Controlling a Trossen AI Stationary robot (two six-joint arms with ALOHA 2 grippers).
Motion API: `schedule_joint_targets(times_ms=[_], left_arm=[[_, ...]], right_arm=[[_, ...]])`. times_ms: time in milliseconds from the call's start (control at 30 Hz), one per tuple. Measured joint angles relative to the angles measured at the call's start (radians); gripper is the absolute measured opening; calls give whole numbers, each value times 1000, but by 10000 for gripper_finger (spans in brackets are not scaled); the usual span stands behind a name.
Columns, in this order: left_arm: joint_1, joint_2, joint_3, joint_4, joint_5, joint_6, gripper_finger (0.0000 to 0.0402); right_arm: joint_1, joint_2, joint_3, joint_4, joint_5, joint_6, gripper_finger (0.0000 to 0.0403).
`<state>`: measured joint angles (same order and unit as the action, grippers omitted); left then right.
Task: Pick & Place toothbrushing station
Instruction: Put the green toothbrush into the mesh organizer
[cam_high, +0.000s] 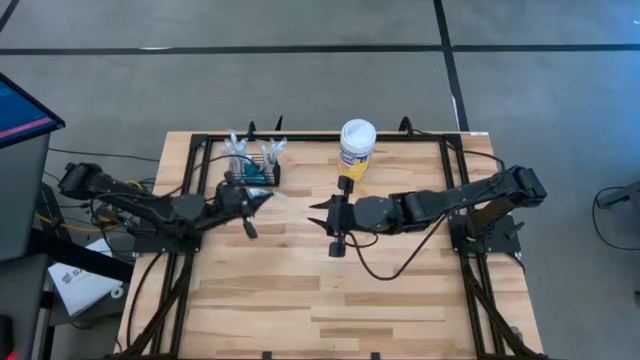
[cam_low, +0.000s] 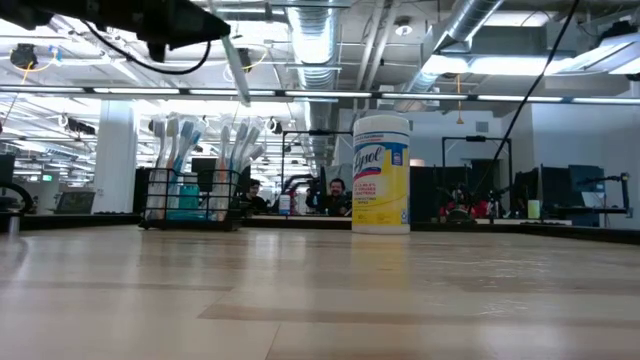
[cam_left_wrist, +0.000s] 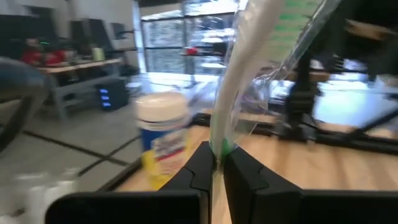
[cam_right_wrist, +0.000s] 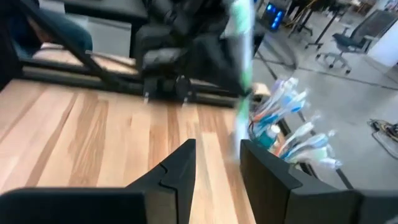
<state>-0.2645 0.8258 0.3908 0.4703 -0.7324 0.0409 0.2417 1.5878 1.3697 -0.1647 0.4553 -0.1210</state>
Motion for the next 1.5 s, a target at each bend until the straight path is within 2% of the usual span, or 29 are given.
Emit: schedule_joint_targets(times_ms=[233, 467, 633, 1067, 1300, 1500], left_arm=[[28, -40, 0, -101, -147, 7, 8], [126, 0, 0, -116, -158, 0, 8], [198, -6, 0, -161, -159, -3, 8], [299, -8, 0, -263, -132, -109, 8], [357, -8, 0, -273, -91, -130, 8], [411, 6, 0, -269, -6, -177, 8]], right_arm=[[4, 2, 0, -12, -1, 68, 116], [25, 2, 0, -96, 0, 118, 116], [47, 2, 0, -144, 62, 123, 116], [89, 2, 0, -271, 164, 210, 116], [98, 2, 0, -296, 182, 236, 116], [100, 2, 0, -303, 181, 238, 116]])
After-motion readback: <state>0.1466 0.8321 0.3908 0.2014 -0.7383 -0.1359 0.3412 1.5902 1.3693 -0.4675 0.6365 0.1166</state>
